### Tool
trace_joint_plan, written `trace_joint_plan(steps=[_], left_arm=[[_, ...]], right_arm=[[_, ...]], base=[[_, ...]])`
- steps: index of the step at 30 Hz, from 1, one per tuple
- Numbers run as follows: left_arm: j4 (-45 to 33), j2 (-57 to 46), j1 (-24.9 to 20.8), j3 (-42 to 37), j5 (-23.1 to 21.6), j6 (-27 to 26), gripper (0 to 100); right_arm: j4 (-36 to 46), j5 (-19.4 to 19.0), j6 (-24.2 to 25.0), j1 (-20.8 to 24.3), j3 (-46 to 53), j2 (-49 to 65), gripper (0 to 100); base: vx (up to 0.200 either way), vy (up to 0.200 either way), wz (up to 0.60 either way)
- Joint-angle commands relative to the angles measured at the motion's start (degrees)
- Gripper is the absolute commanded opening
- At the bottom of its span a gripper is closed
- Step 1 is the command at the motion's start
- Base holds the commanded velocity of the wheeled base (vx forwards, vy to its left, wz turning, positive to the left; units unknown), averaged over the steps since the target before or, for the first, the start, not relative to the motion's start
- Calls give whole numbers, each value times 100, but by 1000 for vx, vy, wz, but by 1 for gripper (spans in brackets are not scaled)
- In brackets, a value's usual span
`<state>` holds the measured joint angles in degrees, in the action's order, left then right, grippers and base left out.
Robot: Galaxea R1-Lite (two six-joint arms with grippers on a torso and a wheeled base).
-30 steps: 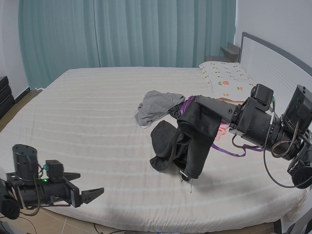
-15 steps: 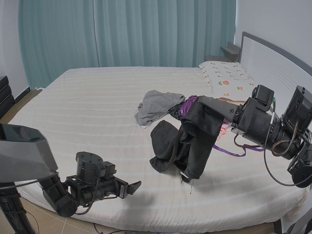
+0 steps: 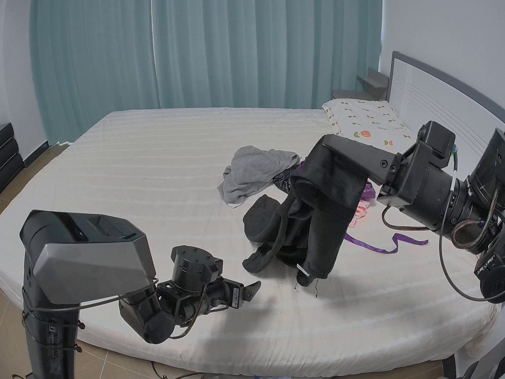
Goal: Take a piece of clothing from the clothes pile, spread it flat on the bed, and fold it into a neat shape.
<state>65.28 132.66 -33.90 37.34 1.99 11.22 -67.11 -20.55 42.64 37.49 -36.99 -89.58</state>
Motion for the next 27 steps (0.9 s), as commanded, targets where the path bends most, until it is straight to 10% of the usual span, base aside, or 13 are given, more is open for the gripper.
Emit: trace_joint_plan(steps=[1,23,24,27], left_arm=[[-24,454,-38,511,12,153,100],[-138,1553,-143,1935,346,408,100],[-147,1553,-143,1944,355,460,0],[-130,1553,-125,1944,487,584,0]], right_arm=[[5,-1,-2,83,16,160,0],[5,25,7,-4,121,230,0],[5,25,7,-31,121,221,0],[-4,25,16,-84,157,177,0]], base=[[0,0,0],[0,0,0],[0,0,0],[0,0,0]])
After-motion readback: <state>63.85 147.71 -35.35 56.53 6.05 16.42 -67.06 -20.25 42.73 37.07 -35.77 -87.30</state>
